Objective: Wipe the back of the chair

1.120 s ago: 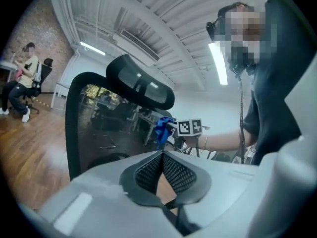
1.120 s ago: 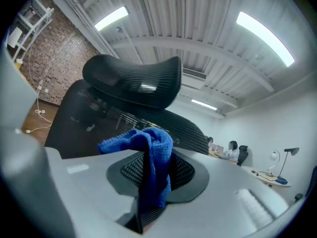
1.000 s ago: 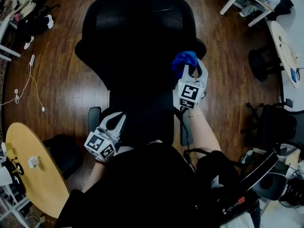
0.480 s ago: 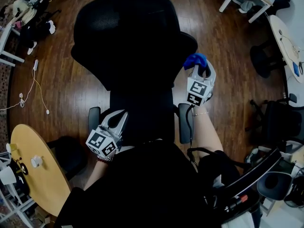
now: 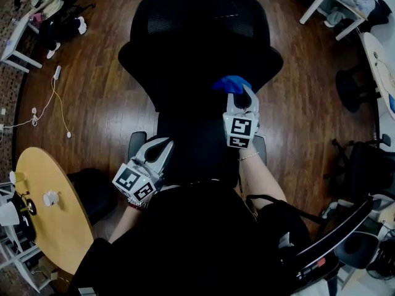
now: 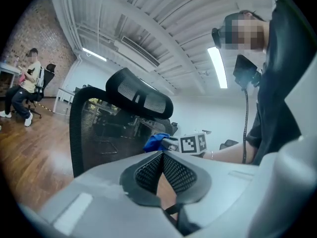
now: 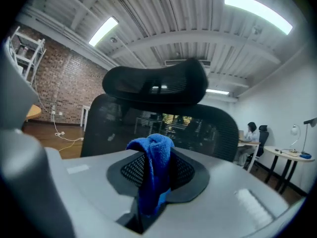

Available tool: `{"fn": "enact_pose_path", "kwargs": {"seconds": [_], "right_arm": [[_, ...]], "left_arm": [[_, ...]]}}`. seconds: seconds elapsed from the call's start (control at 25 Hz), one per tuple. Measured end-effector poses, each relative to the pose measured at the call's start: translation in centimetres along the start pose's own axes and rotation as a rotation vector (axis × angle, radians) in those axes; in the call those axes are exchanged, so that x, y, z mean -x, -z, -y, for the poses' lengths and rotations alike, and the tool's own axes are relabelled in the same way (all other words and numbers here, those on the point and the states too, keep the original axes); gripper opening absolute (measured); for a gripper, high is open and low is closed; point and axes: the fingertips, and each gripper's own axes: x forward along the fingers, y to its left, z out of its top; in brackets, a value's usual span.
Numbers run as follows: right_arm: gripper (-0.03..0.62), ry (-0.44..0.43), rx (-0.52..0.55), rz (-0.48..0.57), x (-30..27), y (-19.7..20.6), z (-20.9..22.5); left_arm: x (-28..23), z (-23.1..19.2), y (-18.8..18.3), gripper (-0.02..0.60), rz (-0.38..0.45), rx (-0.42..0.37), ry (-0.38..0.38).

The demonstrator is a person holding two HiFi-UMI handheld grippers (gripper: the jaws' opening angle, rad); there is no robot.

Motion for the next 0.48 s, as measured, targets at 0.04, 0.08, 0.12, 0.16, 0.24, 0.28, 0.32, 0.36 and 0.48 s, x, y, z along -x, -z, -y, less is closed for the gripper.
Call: {"fn": "enact_pose_path", "kwargs": {"seconds": [0.04,0.08,0.12,0.16,0.24,0.28,0.32,0.36,0.48], "right_arm": [[0.083,-0.030,-0.007,-0.010,-0.7,0.1,-2.0],[0.083,-0.055,-0.012,-0.018,-1.3,0.1,-3.8],[0.083,-0.076,-0.016,-0.022,-1.9,0.0,-5.4],[0.083,-0.093,-0.020,-0.024,-2.5,-0.2,-6.8],[0.083,-0.124,-0.029,-0.022,-3.9,-0.8,-9.7],[0.083,-0.141,-0.033,-0.020,-4.6,-1.0,-11.4],[0.083,-0.161,-0.033,-0.019,-5.4,-1.2,-13.5],[0.083,-0.183,-0.032,-0.018,-6.1,-1.4,-15.8],[0.083,-0.258,-0.029,-0.014,-7.9,-2.0,-22.4]], "left_arm": [[0.4,-0.3,-0.3,0.000,0.009,-0.001,0.002],[0.8,-0.6,-0.4,0.000,0.015,-0.007,0.004],[1.0,-1.0,-0.2,0.000,0.014,-0.020,0.007],[1.1,-1.6,0.2,0.000,0.003,-0.042,0.012],[1.1,-3.2,1.9,0.000,-0.054,-0.094,0.026],[1.2,-4.3,2.9,0.000,-0.088,-0.109,0.030],[1.5,-5.5,3.7,0.000,-0.113,-0.114,0.032],[2.0,-6.7,4.3,0.000,-0.129,-0.115,0.032],[3.7,-8.9,5.2,0.000,-0.147,-0.108,0.033]]}}
